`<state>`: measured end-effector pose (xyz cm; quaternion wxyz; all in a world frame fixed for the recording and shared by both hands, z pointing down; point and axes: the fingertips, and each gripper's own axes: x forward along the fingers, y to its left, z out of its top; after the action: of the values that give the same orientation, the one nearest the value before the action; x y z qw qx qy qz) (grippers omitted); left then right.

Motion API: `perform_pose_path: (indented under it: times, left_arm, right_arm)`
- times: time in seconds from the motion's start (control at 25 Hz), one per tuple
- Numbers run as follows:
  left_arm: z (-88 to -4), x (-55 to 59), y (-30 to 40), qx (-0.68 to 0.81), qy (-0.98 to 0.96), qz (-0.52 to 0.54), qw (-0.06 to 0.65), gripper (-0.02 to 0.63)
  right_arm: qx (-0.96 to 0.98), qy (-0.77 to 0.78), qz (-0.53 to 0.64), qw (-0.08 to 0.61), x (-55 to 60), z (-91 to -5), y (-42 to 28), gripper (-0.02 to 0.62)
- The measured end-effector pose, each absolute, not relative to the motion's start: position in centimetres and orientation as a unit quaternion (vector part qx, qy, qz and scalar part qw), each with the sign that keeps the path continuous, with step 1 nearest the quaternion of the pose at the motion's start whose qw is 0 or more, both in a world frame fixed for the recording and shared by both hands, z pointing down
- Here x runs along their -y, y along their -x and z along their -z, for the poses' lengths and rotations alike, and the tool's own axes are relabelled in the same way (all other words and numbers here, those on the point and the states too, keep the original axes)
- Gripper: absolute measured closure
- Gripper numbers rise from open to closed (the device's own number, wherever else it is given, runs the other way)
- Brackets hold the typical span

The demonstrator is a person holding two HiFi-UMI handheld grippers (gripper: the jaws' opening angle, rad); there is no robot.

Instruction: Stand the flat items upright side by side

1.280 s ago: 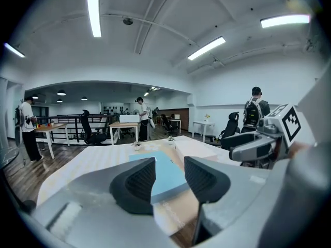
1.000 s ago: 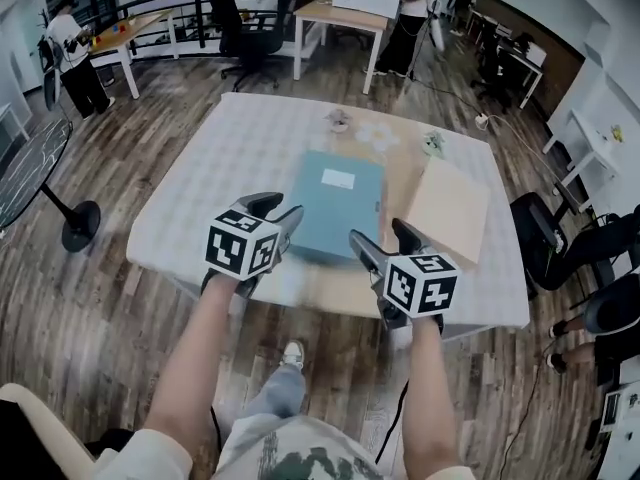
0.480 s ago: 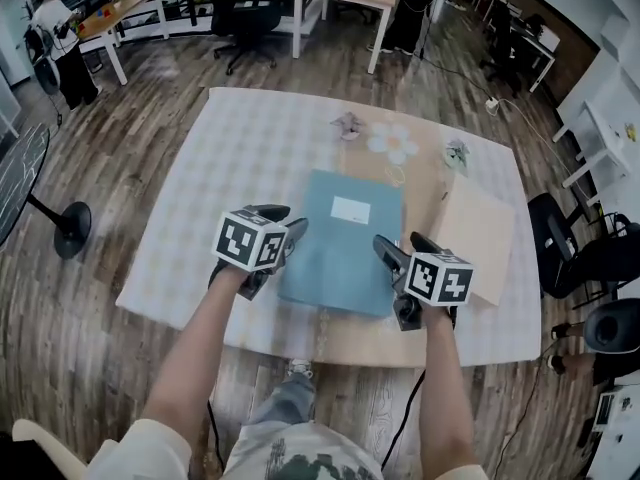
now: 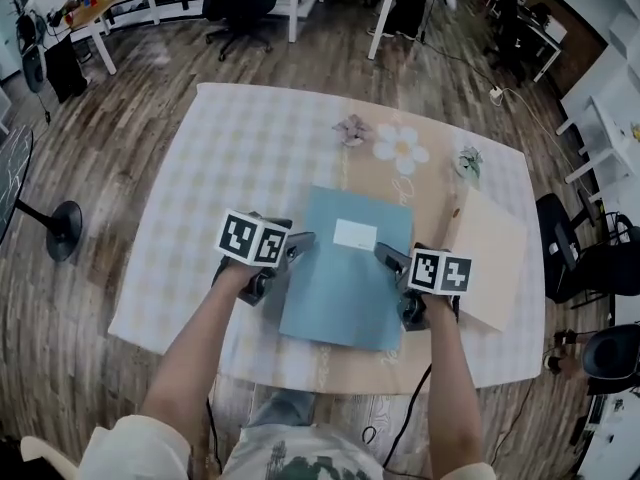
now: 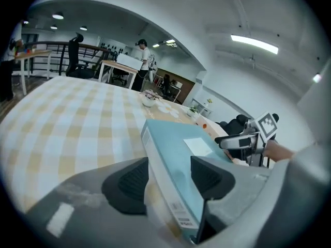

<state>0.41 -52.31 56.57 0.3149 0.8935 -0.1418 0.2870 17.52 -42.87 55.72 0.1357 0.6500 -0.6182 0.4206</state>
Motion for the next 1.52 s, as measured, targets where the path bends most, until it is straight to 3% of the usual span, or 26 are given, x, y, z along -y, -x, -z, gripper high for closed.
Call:
perform_pose_path:
  times: [0.24,0.68,1.52]
  left_arm:
    - [-57.7,52.1,-2.5,0.103,-0.877,-0.306,0.356,0.307]
    - [-58.0,51.7,-3.6,0.109,-0.863,-0.352,0.346,0.318]
    - [-42.8,48.7,-0.7,0.270,-0.917,-0.229,0.186,0.319]
  right_arm:
    - [0.610,-0.614,-0.486,0.121,43.9,-58.1,-17.6,0.138]
    - [0.606,-0.617,-0.480,0.147,44.0,-58.9,-17.5,0.143]
    - [0.705,-0.658,-0.215,0.151,42.4,-43.4,-15.1,0.169]
